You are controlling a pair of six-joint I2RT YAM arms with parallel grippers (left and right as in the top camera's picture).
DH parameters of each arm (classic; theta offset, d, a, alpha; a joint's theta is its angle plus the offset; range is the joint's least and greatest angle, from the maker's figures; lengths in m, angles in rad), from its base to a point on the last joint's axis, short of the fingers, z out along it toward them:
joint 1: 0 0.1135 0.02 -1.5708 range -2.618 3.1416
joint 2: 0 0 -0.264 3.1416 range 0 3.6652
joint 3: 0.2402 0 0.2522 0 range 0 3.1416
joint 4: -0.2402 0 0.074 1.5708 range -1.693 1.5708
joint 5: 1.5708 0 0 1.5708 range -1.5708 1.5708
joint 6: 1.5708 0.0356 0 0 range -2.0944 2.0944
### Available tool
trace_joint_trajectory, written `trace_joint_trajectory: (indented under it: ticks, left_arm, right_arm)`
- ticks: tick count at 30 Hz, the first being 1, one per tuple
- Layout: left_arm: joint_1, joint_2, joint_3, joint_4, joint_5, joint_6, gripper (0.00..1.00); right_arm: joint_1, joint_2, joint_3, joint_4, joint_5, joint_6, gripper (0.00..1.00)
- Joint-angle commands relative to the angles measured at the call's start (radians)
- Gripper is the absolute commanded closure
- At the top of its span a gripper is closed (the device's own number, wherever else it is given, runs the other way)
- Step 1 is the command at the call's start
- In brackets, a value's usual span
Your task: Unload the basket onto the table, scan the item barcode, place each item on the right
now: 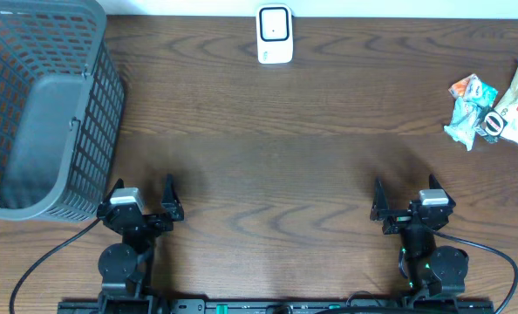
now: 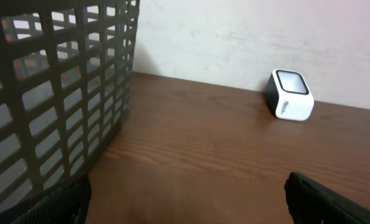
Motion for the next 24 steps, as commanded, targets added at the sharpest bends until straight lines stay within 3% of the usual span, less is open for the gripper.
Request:
trace_joint_trajectory:
  ticks: [1,24]
  left_arm:
    - [0.006,0.023,-0.020,-0.040,-0.006,0.024,0.02]
    - [0.006,-0.017,-0.020,-0.041,-0.006,0.080,0.02]
  right_arm:
    - [-0.004,-0.007,-0.001,-0.005,-0.003,0.014,0.01]
    - [-0.004,-0.007,-0.001,-0.005,-0.003,0.014,0.01]
